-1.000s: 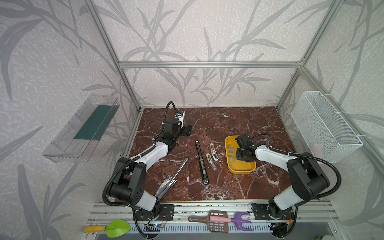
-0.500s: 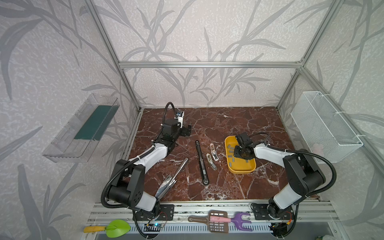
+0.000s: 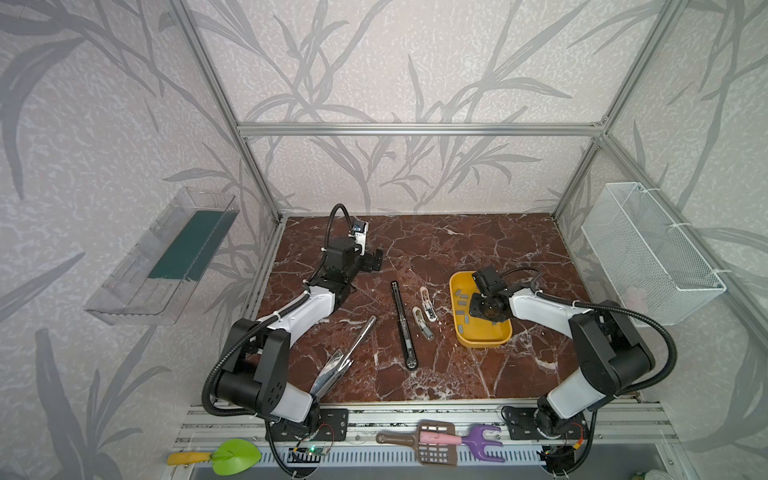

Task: Load the staples into the stapler
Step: 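Lower the right gripper into the yellow tray and grasp a grey staple strip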

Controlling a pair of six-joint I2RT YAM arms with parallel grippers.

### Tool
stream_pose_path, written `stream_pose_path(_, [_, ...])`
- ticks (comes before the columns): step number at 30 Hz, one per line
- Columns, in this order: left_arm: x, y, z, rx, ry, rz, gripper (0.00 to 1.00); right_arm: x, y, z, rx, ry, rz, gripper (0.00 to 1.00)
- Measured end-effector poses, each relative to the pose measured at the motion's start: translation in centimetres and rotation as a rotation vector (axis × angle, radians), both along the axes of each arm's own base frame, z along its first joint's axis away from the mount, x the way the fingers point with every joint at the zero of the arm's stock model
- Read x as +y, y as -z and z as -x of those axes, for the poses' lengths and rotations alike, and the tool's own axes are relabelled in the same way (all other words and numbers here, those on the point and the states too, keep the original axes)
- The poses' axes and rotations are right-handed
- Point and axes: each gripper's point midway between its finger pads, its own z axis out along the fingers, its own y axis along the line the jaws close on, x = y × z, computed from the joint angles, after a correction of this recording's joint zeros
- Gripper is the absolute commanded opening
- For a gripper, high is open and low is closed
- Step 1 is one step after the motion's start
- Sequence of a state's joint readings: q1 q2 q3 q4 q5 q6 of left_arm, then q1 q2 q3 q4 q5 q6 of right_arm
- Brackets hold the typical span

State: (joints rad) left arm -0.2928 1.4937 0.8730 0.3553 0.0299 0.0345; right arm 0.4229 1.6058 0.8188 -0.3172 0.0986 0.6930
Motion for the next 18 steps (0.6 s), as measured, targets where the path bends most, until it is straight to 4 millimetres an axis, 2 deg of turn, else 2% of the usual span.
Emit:
stream_pose_path(6, [0.0,0.4,0.2,0.001,0.001,0.0,0.99,0.7,0.0,0.0,-0.006,-0.014,-0.038,0.4])
stream_pose_path(13, [0.1,0.8,0.3,0.006,0.001,-0.001,0.99,1.7,0.0,-1.2,-0.008,-0.032,-0.056,0.33])
stream_pose_path(18, [0.1,0.9,0.4,0.006,0.001,-0.001,0.99,1.7,0.0,-1.3,0.004,-0.036,-0.022,0.3])
